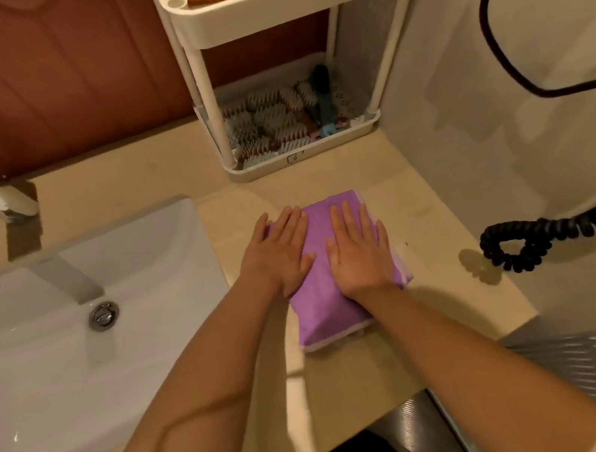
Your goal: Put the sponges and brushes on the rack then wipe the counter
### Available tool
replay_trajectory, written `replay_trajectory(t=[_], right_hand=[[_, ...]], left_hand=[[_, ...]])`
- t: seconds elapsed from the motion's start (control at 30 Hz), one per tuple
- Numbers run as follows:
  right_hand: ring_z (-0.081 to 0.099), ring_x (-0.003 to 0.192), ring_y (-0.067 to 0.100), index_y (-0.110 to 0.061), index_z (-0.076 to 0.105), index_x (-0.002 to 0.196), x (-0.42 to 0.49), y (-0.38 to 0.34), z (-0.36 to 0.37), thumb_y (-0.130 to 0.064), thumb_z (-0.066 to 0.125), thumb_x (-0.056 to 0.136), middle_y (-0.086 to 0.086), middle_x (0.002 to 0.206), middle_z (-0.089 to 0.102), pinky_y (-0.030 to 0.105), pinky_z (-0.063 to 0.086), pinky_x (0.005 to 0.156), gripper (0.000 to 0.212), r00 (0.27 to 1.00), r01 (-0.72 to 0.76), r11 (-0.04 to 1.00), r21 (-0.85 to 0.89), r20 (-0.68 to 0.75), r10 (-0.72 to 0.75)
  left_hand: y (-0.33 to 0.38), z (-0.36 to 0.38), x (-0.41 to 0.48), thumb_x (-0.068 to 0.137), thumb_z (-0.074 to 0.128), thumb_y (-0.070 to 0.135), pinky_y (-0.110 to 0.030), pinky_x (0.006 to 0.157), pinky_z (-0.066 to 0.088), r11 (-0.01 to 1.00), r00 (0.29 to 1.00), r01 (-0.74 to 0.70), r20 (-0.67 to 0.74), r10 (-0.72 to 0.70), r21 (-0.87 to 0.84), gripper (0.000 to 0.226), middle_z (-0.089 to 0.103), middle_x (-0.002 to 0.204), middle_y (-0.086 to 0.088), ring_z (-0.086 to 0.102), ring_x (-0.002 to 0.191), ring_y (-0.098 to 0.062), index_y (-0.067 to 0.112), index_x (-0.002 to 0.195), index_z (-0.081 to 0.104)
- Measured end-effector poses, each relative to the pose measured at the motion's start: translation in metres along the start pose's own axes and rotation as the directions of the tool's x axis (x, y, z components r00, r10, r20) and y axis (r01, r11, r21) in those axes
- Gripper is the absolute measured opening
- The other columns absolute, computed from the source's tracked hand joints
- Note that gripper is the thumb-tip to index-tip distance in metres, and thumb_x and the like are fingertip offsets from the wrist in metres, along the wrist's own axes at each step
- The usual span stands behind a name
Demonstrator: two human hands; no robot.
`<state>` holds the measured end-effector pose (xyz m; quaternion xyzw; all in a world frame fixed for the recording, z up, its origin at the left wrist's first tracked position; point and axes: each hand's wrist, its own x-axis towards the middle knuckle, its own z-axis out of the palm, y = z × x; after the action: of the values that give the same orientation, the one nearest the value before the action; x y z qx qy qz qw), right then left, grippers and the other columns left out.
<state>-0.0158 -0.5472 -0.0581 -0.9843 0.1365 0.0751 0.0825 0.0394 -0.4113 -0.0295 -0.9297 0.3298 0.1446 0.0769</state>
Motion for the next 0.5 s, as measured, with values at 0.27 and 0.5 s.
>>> replay_trajectory(t=[0.27,0.5], right_hand=[[-0.012,0.147,0.022,-0.016,0.0,0.151,-0.014,-0.021,-0.039,-0.028,0.025,0.1,0.002,0.16,-0.007,0.042,-0.006,0.117,0.058,0.984,0.146,0.986,-0.076,0.118,-0.136],[0.003,0.147,0.025,-0.017,0.03,0.145,-0.026,-0.09,-0.081,-0.032,0.029,0.1,0.004,0.159,0.013,0.042,0.013,0.117,0.047,0.774,0.536,0.844,-0.009,0.404,-0.487]], left_hand=[[-0.021,-0.026,-0.065,0.097,0.032,0.041,-0.039,0.11,0.023,0.929,0.99,0.118,0.118,-0.081,-0.35,0.056,0.026,0.153,-0.007,0.022,0.142,-0.024,0.012,0.144,0.024],[-0.086,-0.069,-0.146,0.099,0.032,0.043,-0.031,0.105,0.032,0.796,0.905,0.372,0.378,-0.197,-0.477,0.054,0.039,0.147,-0.005,0.04,0.133,-0.023,0.015,0.145,0.029]])
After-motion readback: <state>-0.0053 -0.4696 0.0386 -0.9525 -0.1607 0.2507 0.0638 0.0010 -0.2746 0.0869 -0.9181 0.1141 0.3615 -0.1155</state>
